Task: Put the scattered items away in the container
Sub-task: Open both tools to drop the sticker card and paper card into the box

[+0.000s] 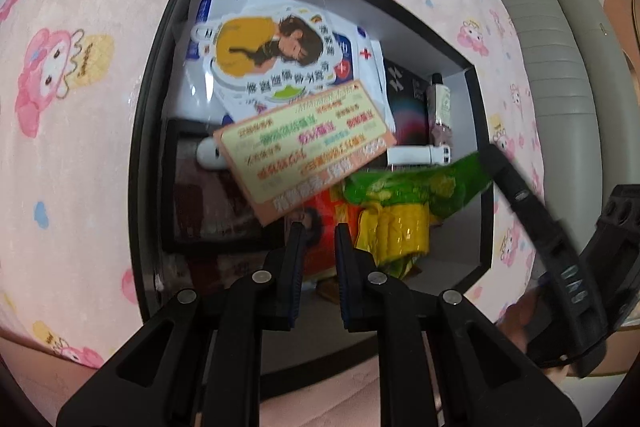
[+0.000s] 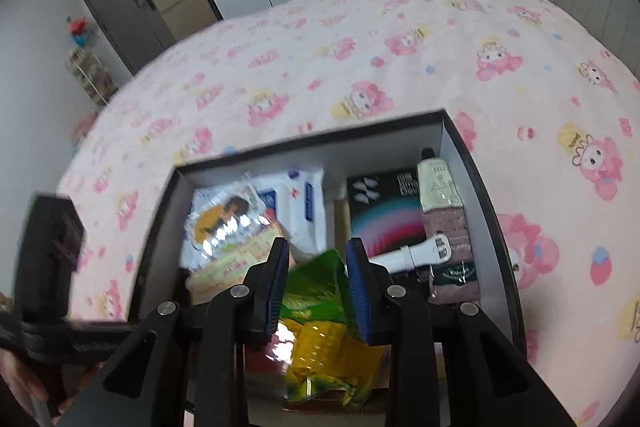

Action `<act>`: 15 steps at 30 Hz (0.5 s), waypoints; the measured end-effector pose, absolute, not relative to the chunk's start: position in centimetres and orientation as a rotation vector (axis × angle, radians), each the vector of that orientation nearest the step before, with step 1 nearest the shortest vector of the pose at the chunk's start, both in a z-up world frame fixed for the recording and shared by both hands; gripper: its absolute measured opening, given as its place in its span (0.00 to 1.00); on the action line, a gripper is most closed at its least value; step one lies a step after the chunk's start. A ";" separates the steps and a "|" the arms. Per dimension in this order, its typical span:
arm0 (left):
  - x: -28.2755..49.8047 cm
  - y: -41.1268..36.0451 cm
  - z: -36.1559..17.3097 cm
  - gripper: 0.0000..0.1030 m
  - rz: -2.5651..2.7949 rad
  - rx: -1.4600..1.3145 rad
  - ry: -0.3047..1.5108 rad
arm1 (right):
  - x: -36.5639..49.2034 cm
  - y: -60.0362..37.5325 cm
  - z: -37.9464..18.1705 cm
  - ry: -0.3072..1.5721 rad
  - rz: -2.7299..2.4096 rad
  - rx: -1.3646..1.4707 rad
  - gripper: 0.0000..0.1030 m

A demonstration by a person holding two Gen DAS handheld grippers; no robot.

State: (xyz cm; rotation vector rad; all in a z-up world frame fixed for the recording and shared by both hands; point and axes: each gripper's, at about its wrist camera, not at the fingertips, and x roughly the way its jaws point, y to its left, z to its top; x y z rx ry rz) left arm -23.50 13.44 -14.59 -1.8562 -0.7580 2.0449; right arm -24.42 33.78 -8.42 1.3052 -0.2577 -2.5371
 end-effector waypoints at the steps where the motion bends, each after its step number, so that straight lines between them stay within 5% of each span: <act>1: -23.4 13.4 -14.6 0.12 2.044 -1.859 -0.748 | -24.3 33.8 -8.0 -0.265 -2.535 1.284 0.25; 8: -25.6 14.2 -14.8 0.12 2.115 -1.896 -0.650 | -23.6 31.8 -7.6 -0.171 -2.498 1.251 0.25; 15: -24.4 14.2 -14.5 0.12 2.023 -1.877 -0.709 | -24.2 34.3 -7.9 -0.313 -2.541 1.298 0.25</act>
